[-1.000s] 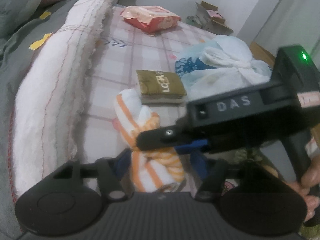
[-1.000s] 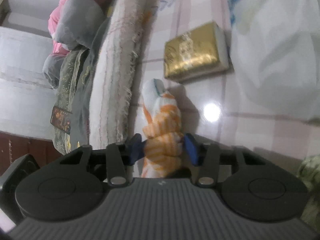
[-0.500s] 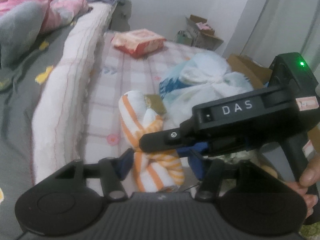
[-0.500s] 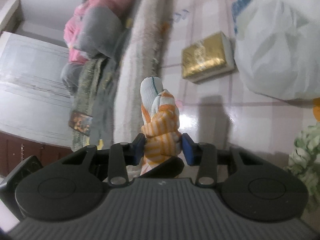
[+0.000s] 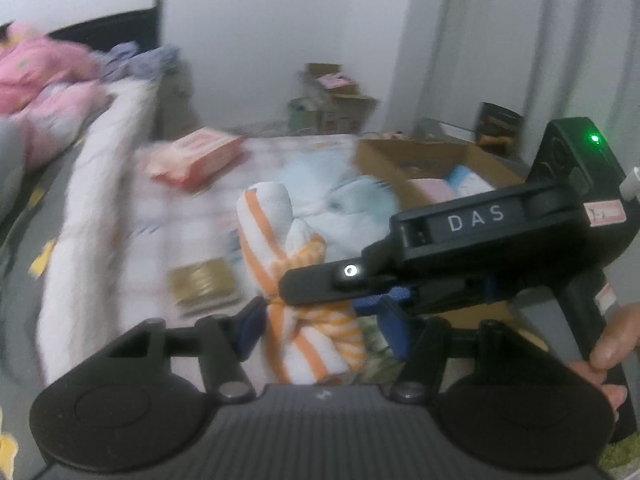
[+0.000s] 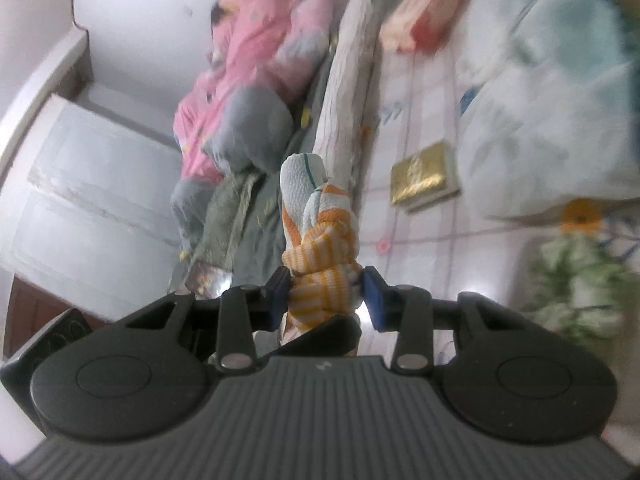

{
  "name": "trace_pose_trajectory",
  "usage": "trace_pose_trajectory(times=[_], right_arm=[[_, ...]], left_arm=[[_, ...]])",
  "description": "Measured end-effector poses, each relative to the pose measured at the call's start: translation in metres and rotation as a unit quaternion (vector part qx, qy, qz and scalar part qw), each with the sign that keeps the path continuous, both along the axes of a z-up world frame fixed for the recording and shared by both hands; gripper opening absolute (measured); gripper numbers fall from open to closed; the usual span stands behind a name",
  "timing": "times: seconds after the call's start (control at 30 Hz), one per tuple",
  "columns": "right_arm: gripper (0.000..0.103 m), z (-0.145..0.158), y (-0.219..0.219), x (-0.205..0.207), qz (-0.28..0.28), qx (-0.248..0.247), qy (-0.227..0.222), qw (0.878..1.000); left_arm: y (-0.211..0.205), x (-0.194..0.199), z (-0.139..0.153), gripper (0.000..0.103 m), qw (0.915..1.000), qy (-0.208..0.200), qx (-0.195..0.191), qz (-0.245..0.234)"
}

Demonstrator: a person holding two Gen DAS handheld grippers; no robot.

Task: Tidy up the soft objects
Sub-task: 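Carry the sock bundle with the right tool into the cardboard box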

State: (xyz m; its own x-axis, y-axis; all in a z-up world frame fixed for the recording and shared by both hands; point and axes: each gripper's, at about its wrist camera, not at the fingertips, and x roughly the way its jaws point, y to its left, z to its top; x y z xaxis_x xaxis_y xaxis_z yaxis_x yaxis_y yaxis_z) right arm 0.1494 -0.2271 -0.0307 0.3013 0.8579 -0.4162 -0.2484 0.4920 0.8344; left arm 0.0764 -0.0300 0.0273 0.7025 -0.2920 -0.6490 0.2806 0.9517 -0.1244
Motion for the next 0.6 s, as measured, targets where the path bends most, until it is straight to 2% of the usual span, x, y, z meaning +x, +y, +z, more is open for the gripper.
trace_pose_trajectory(times=[0.23,0.5,0.6], right_arm=[[0.037,0.014,-0.099,-0.012,-0.076,0.004,-0.025,0.997],[0.037,0.021,-0.215,-0.029,-0.177,-0.017,-0.036,0.983],[0.037,0.02,-0.251,-0.037,-0.213,-0.038,-0.034,0.976]], left_arm=[[-0.08,0.021,0.011,0.063,0.9959,-0.009,-0.011,-0.089],[-0.176,0.046,0.011,0.069,0.9797,-0.002,-0.035,-0.197],[-0.195,0.05,0.004,0.07,0.9771,0.004,-0.031,-0.211]])
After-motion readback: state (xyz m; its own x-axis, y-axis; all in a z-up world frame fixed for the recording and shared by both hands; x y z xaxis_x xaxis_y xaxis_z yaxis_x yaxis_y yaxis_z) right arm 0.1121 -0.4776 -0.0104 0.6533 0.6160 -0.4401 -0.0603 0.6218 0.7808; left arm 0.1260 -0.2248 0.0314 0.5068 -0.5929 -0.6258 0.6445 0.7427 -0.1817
